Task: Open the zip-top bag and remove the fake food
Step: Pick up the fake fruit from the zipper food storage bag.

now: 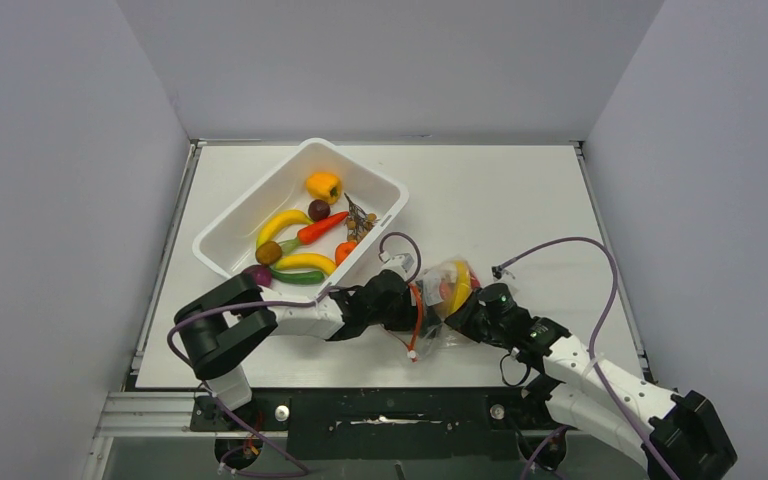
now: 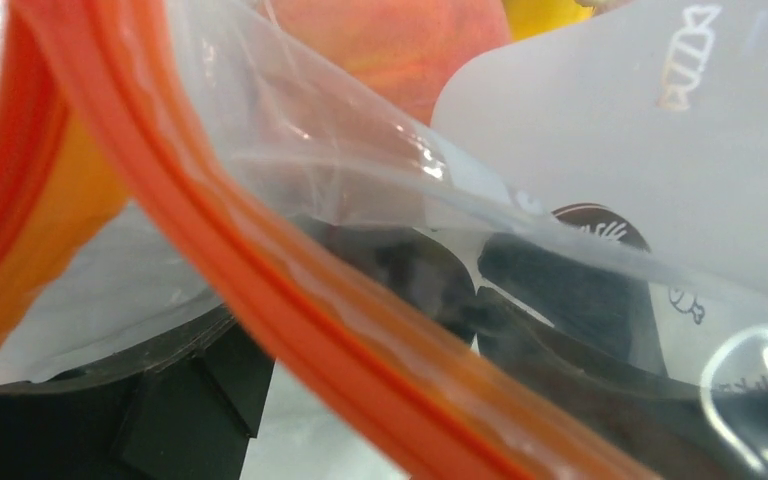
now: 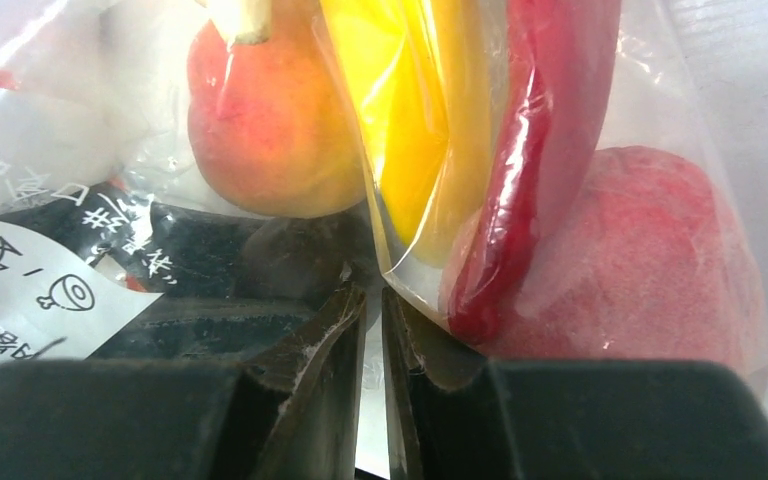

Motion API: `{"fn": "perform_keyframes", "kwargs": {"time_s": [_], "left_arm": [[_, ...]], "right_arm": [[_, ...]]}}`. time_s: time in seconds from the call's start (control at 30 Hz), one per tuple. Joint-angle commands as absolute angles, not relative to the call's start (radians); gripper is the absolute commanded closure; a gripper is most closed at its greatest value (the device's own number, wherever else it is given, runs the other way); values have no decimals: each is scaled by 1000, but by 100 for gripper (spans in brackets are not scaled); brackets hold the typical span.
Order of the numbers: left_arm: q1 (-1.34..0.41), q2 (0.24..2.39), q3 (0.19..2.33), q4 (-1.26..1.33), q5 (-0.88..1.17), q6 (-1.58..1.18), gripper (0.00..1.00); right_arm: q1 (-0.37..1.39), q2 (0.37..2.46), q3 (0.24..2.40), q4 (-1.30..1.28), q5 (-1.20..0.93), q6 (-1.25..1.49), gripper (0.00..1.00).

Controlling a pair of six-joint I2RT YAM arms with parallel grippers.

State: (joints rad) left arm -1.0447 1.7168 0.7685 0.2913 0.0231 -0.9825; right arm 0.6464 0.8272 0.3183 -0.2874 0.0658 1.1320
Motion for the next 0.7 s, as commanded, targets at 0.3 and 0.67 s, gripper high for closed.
{"fn": "perform_keyframes", "kwargs": {"time_s": [0.3,0.67], "left_arm": [[-1055,1675,776,195,-48,-936,60],[-1055,1638,744,215,-75,-944,100]], "right_arm": [[639,846,328,-243,70,1097,85],[638,821,325,-256,88,1089,85]]}}
